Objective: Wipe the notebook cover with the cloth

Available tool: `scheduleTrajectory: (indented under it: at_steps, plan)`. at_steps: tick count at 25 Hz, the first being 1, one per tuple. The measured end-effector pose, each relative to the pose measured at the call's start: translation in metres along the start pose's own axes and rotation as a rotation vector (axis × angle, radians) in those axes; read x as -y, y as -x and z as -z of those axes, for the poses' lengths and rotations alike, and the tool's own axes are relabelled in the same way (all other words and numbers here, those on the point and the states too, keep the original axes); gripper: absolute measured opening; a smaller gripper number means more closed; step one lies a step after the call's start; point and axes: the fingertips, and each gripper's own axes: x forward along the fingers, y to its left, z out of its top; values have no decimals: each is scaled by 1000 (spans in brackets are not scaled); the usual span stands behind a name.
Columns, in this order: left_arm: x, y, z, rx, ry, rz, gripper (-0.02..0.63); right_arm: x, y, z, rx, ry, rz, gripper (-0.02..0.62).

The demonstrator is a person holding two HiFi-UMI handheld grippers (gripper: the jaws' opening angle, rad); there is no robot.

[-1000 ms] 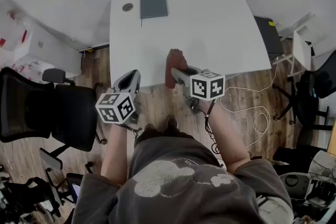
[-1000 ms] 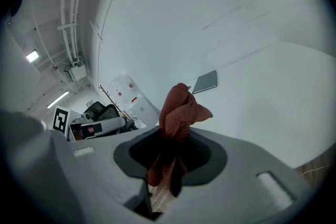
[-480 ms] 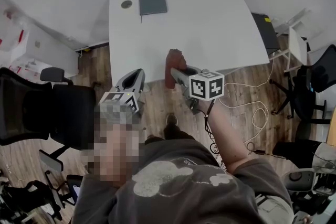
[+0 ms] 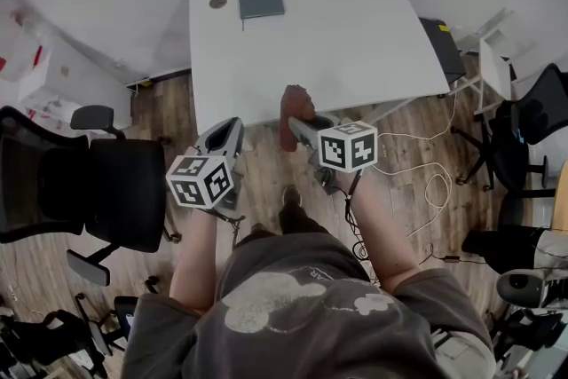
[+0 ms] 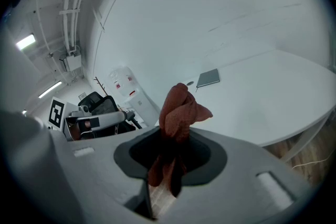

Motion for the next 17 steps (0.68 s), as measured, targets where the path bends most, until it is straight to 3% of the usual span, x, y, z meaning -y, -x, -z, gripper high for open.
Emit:
scheduleTrajectory:
  at_steps: [17]
  plan:
    - [13,71,18,24,-15,43,1,-64,33,28,36,76,60,106]
